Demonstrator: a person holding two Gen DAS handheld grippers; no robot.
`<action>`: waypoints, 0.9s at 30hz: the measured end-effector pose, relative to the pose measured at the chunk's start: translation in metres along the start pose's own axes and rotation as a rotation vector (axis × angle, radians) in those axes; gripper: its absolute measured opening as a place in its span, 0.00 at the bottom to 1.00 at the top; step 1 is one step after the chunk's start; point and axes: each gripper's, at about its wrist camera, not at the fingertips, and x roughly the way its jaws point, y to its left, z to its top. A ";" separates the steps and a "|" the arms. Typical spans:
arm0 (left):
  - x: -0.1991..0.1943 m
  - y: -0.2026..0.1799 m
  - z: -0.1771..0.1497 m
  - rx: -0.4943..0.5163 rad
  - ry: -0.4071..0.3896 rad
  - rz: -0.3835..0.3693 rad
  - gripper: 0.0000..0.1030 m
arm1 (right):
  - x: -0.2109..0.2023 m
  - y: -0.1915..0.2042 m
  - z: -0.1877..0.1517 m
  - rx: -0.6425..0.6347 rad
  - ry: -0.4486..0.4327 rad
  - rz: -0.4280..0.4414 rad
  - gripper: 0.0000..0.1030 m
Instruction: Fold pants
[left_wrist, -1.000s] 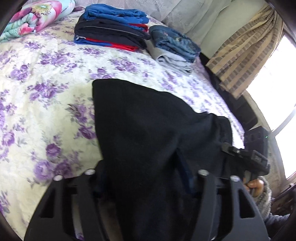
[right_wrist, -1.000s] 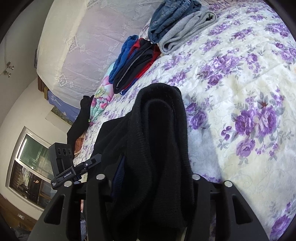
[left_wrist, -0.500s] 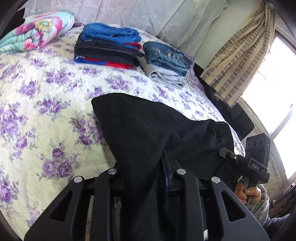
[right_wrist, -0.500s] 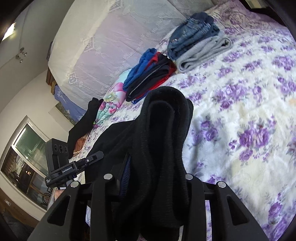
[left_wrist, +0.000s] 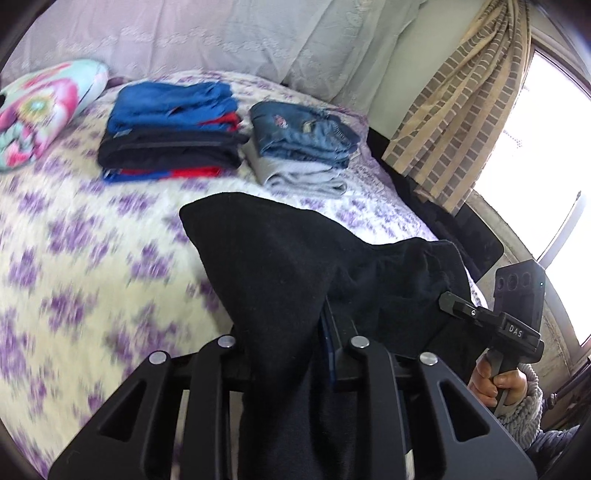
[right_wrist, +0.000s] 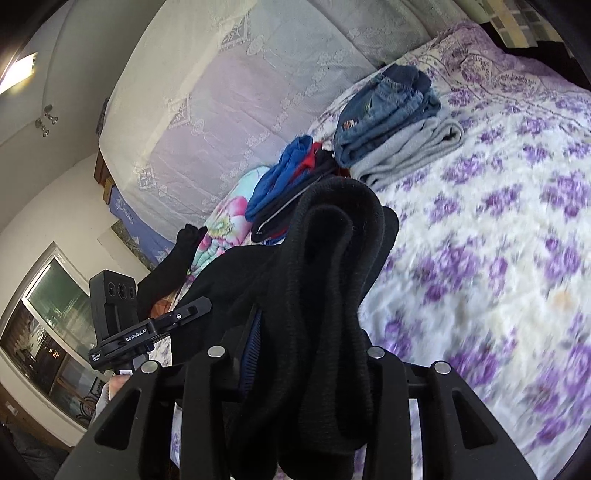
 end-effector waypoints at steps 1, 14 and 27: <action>0.004 -0.002 0.007 0.008 0.000 -0.001 0.22 | 0.000 -0.001 0.006 -0.001 -0.006 -0.004 0.35; 0.074 -0.030 0.156 0.133 -0.021 -0.008 0.22 | 0.017 -0.026 0.136 -0.030 -0.094 -0.029 0.35; 0.146 -0.051 0.352 0.189 -0.136 -0.003 0.22 | 0.060 -0.046 0.338 -0.083 -0.220 -0.052 0.34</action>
